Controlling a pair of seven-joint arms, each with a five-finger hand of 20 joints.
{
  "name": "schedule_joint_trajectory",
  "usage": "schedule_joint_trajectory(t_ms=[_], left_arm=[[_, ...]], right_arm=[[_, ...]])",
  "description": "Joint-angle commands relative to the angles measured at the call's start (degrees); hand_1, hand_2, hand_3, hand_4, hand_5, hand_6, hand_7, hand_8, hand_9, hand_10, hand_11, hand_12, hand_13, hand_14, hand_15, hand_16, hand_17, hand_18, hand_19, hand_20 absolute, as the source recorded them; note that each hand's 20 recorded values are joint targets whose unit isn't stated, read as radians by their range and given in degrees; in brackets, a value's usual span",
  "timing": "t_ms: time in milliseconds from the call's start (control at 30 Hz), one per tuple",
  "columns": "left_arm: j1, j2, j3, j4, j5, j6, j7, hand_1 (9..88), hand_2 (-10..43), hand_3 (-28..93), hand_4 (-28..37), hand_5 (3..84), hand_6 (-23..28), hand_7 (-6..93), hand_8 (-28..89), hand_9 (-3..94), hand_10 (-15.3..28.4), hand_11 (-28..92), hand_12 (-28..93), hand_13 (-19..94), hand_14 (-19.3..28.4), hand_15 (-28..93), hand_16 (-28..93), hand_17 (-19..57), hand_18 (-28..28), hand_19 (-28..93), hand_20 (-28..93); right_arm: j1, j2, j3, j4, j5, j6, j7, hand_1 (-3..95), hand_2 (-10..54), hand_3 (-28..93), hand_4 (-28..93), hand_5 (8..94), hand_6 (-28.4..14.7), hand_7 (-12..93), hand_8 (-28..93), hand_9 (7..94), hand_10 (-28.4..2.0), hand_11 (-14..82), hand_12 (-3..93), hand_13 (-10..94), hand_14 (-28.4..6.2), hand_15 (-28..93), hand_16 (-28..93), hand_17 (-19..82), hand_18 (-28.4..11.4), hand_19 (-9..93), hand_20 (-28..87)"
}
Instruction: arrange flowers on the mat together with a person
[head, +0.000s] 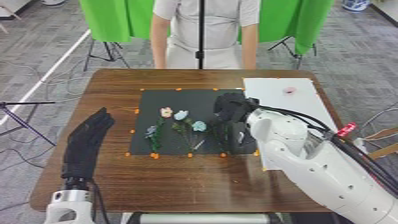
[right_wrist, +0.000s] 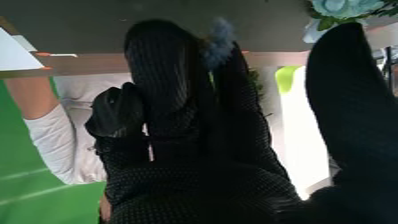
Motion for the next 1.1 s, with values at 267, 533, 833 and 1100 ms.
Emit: schedule_joint_trajectory(t_ms=[267, 533, 833, 1100], left_arm=[[0.39, -0.54, -0.17, 0.14, 0.14, -0.46, -0.27, 23.5, -6.2, 67, -18.6, 45.0, 2.5, 10.7, -5, 39.0, 10.9, 9, 18, 31, 14.4, 8, 6, 3.6, 12.1, 1, 17], [0.39, -0.67, -0.26, 0.15, 0.17, -0.53, -0.33, 23.3, -6.4, 68, -18.8, 45.0, 2.3, 11.1, -5, 39.2, 10.7, 10, 18, 31, 14.1, 9, 6, 3.6, 12.1, 1, 17], [0.39, -0.78, -0.3, 0.11, 0.18, -0.63, -0.35, 23.4, -6.4, 68, -19.0, 44.9, 2.2, 11.2, -5, 39.2, 10.6, 10, 18, 31, 14.0, 9, 6, 3.5, 12.4, 1, 17], [0.28, -0.69, -0.29, 0.13, 0.21, -0.65, -0.46, 23.4, -6.5, 68, -18.9, 45.0, 1.8, 11.8, -5, 39.4, 10.2, 10, 18, 32, 14.0, 9, 6, 3.4, 12.7, 1, 17]], right_arm=[[-0.25, 0.17, 0.46, -0.48, 1.16, -0.65, -0.37, 29.9, -9.5, 73, -20, 69.2, -5.6, 12, -10, 55.3, -15.6, 7.0, 13.5, 73, -11.2, 54, 29, 36, -23.0, 87, 53], [-0.38, 0.03, 0.56, -0.48, 1.14, -1.33, -0.42, 29.1, -9.5, 73, -20, 61.1, -1.4, 12, -10, 58.8, -15.2, 7.9, 14.1, 73, -11.9, 54, 29, 36, -23.3, 87, 53], [-0.31, -0.07, 1.08, -0.81, 1.19, -4.48, 0.52, 28.7, -9.5, 74, -20, 55.1, 2.7, 13, -11, 56.9, -17.1, 7.1, 13.9, 73, -11.9, 54, 29, 36, -23.7, 87, 53], [-0.28, 0.26, 3.3, -3.25, 1.5, -8.46, 1.05, 26.2, -9.5, 74, -21, 43.4, 5.5, 15, -13, 53.3, -19.8, 6.1, 11.7, 73, -11.8, 53, 28, 36, -24.1, 87, 53]])
